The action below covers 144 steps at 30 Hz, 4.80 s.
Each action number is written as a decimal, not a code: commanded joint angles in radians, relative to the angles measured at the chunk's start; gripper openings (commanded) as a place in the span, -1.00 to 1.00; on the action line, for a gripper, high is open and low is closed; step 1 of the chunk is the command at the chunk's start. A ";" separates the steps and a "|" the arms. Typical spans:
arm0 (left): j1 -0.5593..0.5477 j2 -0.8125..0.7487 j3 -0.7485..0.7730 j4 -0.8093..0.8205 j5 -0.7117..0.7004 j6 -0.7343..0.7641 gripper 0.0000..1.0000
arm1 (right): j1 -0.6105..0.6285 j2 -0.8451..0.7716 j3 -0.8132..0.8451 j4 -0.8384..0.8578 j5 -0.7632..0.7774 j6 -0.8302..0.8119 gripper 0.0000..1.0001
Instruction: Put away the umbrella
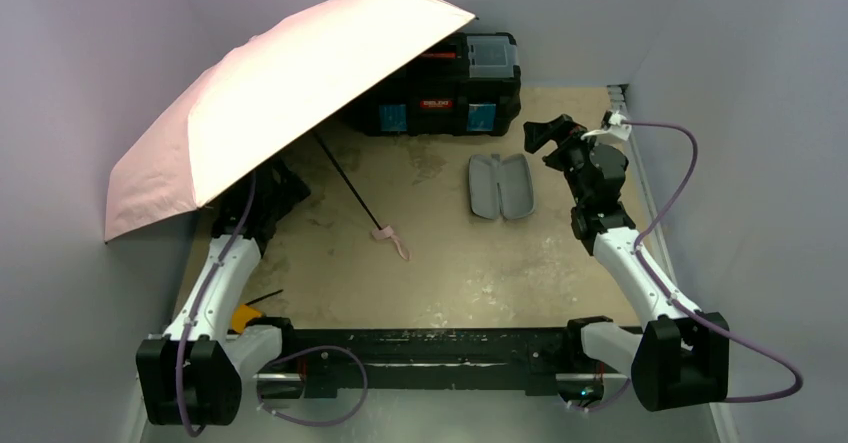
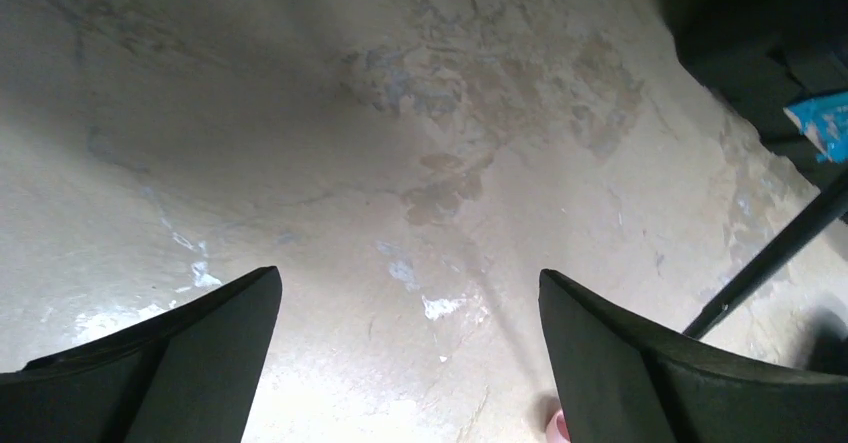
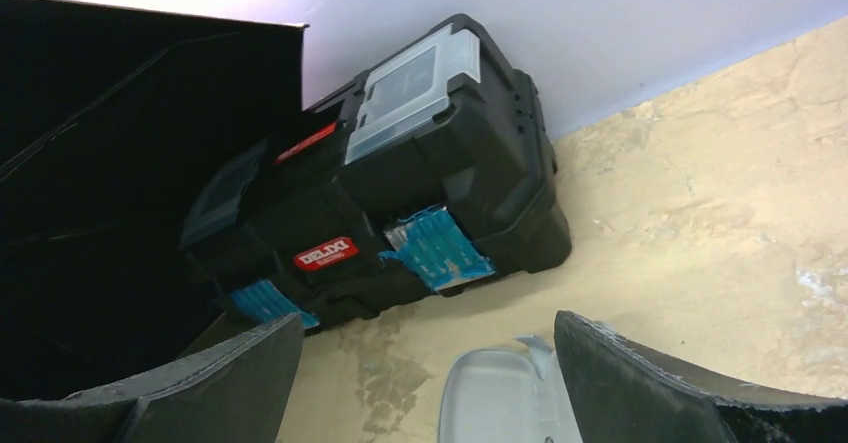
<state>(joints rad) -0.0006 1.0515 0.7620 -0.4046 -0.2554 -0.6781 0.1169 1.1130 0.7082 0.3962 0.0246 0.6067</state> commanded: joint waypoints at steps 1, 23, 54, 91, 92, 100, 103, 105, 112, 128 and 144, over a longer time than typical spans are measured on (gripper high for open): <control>-0.027 -0.061 -0.086 0.169 0.099 0.025 1.00 | 0.002 -0.011 0.021 0.010 -0.126 0.006 0.98; -0.207 0.056 -0.240 0.691 0.229 -0.020 0.96 | 0.041 -0.041 0.121 -0.148 -0.347 -0.079 0.98; -0.283 -0.054 0.015 0.372 0.352 0.090 -1.00 | 0.086 -0.048 0.186 -0.118 -0.455 -0.007 0.98; -0.482 -0.192 0.466 0.101 0.790 0.070 -1.00 | 0.324 0.061 0.502 0.197 -0.655 0.296 0.98; -0.496 -0.183 0.504 0.091 0.781 0.074 -1.00 | 0.335 0.073 0.525 0.197 -0.649 0.299 0.98; -0.590 -0.120 0.682 0.044 0.728 0.113 -1.00 | 0.392 0.208 0.698 0.209 -0.595 0.331 0.98; -0.622 -0.113 0.684 0.087 0.732 0.097 -1.00 | 0.405 0.270 0.739 0.236 -0.573 0.357 0.98; -0.646 -0.108 0.681 0.094 0.721 0.098 -1.00 | 0.408 0.317 0.773 0.251 -0.571 0.380 0.98; -0.697 -0.120 0.601 0.113 0.679 0.100 -1.00 | 0.410 0.403 0.880 0.273 -0.539 0.410 0.52; -0.744 -0.059 0.629 0.039 0.582 0.141 -0.24 | 0.426 0.277 1.028 -0.264 -0.319 0.199 -1.00; -1.068 0.175 0.870 -0.178 0.101 0.363 0.41 | 0.480 0.406 1.467 -0.998 0.007 0.106 -1.00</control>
<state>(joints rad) -1.0126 1.1683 1.5578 -0.5297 0.0185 -0.3946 0.5816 1.4864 2.0663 -0.4477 -0.0647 0.7490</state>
